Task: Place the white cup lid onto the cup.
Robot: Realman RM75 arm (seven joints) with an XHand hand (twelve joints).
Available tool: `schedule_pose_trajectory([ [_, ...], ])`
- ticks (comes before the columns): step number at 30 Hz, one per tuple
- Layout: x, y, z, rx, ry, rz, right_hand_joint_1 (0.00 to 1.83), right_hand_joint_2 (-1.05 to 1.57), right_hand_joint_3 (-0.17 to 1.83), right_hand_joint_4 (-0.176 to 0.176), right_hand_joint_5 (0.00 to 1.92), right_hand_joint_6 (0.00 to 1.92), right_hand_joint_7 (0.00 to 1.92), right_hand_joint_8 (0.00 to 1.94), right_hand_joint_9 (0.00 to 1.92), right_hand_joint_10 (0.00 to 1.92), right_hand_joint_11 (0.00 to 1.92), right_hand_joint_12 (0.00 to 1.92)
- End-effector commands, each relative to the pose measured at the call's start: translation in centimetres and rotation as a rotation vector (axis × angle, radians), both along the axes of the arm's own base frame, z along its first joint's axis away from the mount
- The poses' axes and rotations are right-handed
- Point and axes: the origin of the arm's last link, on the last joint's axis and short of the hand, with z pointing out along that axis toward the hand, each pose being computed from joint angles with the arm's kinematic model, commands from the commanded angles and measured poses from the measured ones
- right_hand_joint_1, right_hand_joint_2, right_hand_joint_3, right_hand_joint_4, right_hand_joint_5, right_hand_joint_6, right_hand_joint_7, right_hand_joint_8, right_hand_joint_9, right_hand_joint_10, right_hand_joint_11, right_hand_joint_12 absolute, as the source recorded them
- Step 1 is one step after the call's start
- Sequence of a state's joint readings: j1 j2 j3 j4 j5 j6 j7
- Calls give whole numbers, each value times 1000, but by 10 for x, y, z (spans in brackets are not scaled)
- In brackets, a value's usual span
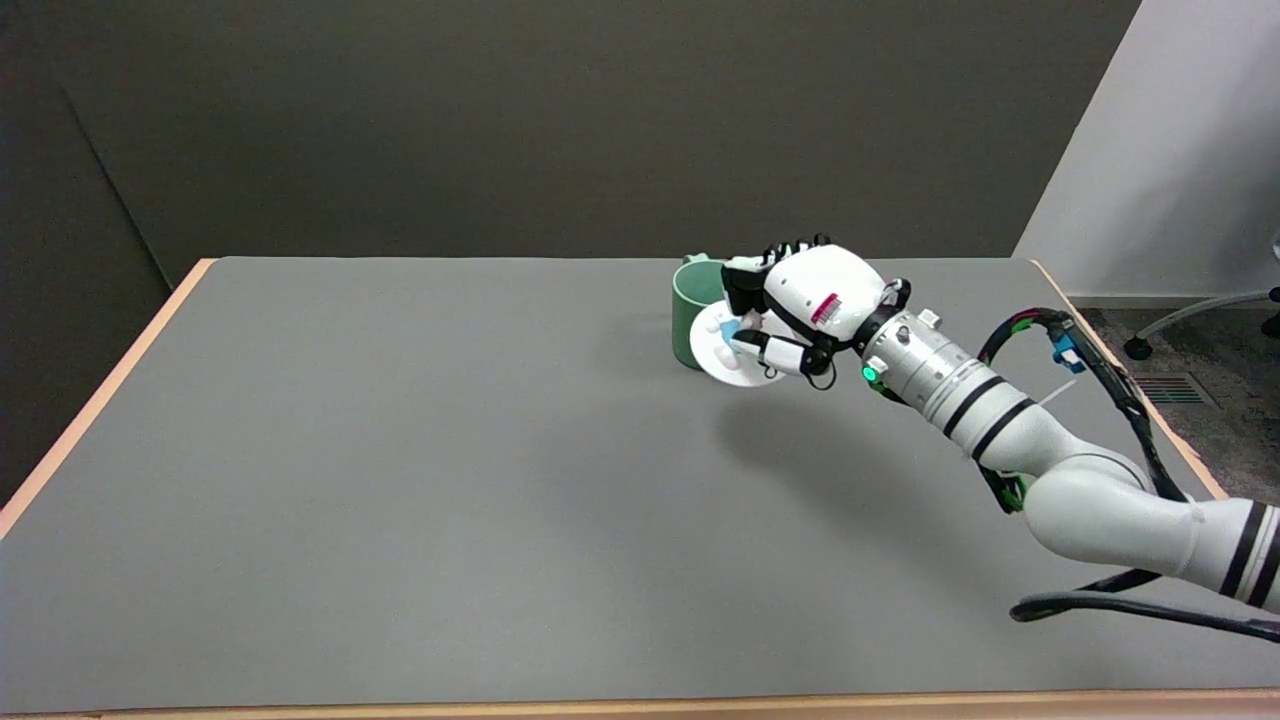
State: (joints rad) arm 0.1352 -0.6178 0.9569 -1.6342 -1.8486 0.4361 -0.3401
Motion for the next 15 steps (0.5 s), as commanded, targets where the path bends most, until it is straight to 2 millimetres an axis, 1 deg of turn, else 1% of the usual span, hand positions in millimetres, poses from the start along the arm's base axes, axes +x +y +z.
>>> schedule_pose_trajectory([
  [1, 13, -29, -4, 27, 40, 46, 1143, 1230, 147, -94, 503, 1684, 793, 1306, 790, 862, 528, 1373],
  [15, 14, -50, -4, 19, 54, 55, 1145, 1228, 147, -98, 504, 1685, 796, 1297, 794, 859, 550, 1345],
])
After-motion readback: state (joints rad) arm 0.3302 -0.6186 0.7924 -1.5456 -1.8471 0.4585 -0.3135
